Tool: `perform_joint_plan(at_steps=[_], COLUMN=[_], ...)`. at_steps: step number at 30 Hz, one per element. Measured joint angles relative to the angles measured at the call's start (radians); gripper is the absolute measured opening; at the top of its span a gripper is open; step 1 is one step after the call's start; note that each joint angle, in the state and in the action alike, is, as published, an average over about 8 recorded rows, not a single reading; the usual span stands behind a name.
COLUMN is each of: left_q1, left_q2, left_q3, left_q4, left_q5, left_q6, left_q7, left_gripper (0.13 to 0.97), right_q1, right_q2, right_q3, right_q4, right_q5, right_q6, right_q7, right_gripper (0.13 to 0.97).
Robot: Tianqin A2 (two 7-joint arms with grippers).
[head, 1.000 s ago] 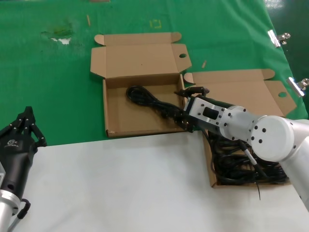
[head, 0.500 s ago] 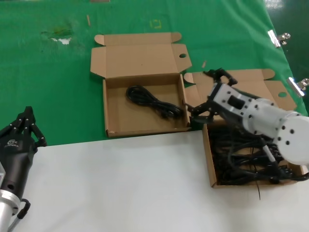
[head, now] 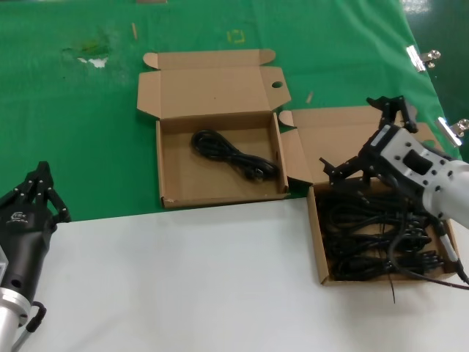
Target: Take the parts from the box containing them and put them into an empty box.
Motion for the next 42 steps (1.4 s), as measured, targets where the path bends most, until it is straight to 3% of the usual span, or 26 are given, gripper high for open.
perform_joint_plan(at_steps=[11,24,32,36,42], left_q1=[0.0,0.0,0.0,0.0,0.0], left_q2=[0.0,0.0,0.0,0.0,0.0], left_q3=[0.0,0.0,0.0,0.0,0.0], left_q4=[0.0,0.0,0.0,0.0,0.0], left_q5=[0.0,0.0,0.0,0.0,0.0], left_q6=[0.0,0.0,0.0,0.0,0.0], left_q7=[0.0,0.0,0.0,0.0,0.0], left_gripper=[0.14,0.154,0.231,0.231,0.338], right_q1=[-0.07,-0.1,-0.131,-0.147,-0.171], right_q2=[0.024,0.011,-0.003,-0.01,-0.021], right_q3=[0.045,0.044,0.043,0.043,0.042], right_q4=[0.079,0.075,0.071,0.069,0.066], right_q5=[0.048,0.14,0.236,0.285,0.358], right_q6=[-0.004,0.06,0.129,0.164,0.216], right_q7=[0.01,-0.031,-0.075,-0.097,-0.131], right_gripper=[0.945,0.966,0.966,0.966,0.966])
